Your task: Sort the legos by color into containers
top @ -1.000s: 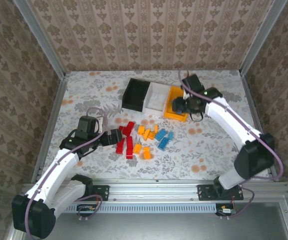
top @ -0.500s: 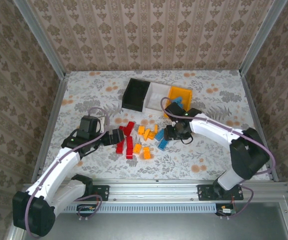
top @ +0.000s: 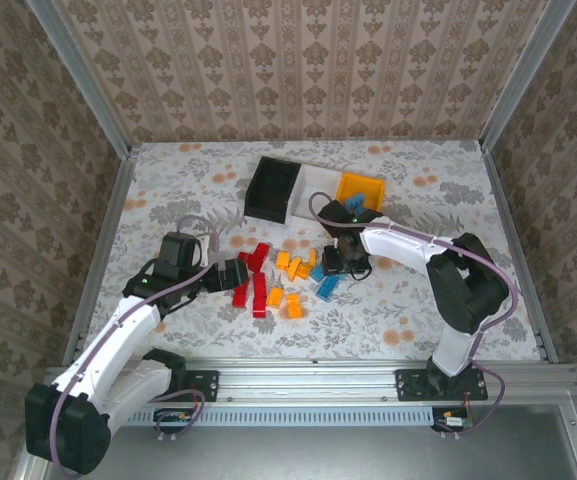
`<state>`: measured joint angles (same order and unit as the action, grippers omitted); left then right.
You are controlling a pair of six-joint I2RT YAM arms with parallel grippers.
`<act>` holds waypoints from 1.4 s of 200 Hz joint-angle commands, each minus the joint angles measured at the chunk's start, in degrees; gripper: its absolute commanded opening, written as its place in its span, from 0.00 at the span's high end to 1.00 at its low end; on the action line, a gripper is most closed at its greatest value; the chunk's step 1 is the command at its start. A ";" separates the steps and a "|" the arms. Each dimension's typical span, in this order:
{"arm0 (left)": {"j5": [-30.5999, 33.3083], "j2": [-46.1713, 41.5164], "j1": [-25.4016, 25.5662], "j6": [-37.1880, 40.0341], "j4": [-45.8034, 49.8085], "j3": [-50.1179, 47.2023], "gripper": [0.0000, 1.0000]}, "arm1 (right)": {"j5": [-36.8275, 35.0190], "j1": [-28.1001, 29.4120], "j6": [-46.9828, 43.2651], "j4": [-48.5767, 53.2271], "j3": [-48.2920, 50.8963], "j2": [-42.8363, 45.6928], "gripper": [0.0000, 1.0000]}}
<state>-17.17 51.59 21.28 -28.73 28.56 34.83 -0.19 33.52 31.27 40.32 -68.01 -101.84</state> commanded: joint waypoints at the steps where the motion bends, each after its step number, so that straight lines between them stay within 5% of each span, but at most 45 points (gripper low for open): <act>1: 0.10 -0.13 -0.19 1.08 0.73 -0.55 0.00 | -1.74 -0.60 -0.45 -0.65 -0.79 -1.74 0.51; 92: -0.01 0.06 -0.36 0.52 -0.04 -0.90 0.00 | -1.39 -2.93 -0.73 -2.24 2.48 0.12 0.76; 145: -0.32 -0.14 -0.34 0.39 -0.08 -0.82 0.00 | -3.34 -3.24 -1.15 2.57 1.14 8.85 0.77; 193: -0.45 -0.34 -0.41 0.94 0.01 -0.65 0.00 | -6.06 -6.38 -4.79 9.66 -10.87 13.59 0.76; 280: -0.48 0.17 -1.07 2.08 1.58 -0.20 0.00 | -2.87 -16.35 -9.19 8.40 -33.81 -7.26 0.77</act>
<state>-17.19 51.66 20.62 -28.29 28.60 34.48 -4.10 18.83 23.86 47.77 -98.00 -102.91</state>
